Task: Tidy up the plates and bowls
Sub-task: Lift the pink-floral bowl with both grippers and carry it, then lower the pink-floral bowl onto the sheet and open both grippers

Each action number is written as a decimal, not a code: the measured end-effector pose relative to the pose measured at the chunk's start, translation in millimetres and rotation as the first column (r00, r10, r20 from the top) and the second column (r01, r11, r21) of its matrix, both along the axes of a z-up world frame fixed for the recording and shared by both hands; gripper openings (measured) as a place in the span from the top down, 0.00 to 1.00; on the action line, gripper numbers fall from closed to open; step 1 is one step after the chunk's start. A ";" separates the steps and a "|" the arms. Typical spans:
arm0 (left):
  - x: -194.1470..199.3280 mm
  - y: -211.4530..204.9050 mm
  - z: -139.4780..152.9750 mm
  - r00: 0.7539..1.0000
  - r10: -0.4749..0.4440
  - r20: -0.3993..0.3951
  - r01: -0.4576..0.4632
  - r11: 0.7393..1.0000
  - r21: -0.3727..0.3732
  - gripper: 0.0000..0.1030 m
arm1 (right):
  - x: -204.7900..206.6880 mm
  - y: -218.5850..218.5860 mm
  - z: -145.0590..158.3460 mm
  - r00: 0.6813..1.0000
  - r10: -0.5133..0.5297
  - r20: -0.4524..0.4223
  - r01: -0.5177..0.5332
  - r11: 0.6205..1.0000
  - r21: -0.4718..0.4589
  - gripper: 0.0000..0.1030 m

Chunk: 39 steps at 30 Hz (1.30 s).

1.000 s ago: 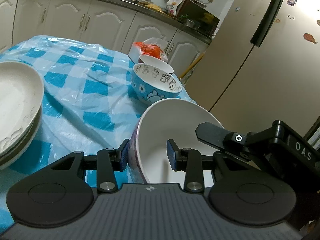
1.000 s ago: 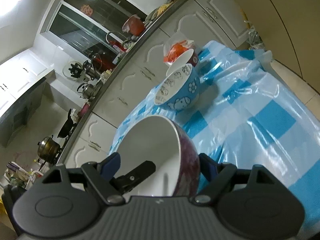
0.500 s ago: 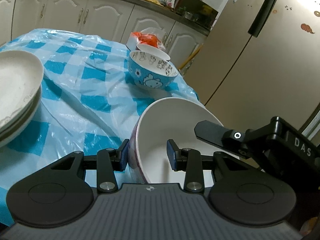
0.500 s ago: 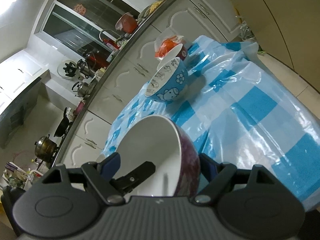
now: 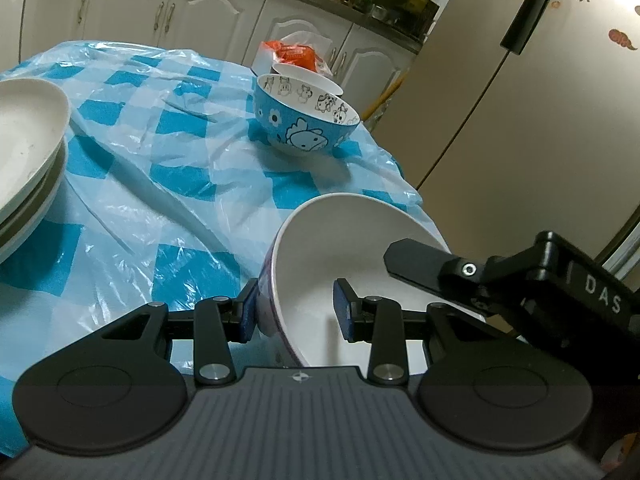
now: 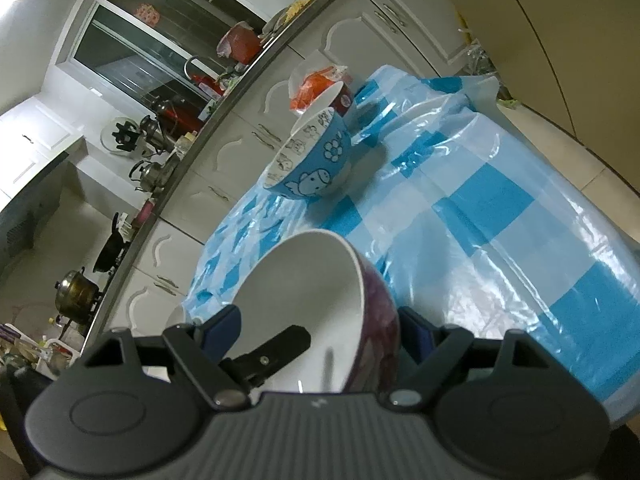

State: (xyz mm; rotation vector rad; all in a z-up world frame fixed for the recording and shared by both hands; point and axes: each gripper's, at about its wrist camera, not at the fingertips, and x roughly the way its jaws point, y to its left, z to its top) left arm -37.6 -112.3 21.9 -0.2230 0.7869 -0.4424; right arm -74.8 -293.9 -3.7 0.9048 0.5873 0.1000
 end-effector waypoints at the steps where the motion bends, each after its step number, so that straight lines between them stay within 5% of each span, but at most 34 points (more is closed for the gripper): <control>1: 0.5 -0.4 -0.7 1.000 -0.001 -0.002 0.001 1.000 0.002 0.61 | 0.3 0.4 -0.5 1.000 0.000 -0.002 0.000 1.000 -0.002 0.18; 11: -1.5 -1.2 0.9 1.000 0.000 0.028 -0.001 1.000 0.020 0.58 | 2.2 3.7 1.8 1.000 0.007 0.020 -0.006 0.999 -0.038 0.17; 25: -6.0 17.0 14.0 0.992 0.046 0.122 -0.056 0.995 0.084 0.05 | -2.6 0.3 13.8 0.997 -0.031 0.072 0.038 0.995 -0.089 0.07; 39: -3.5 16.0 30.5 0.975 0.076 0.210 -0.126 0.964 0.236 0.00 | -4.6 -11.3 28.2 0.990 -0.090 0.109 0.105 0.983 -0.149 0.01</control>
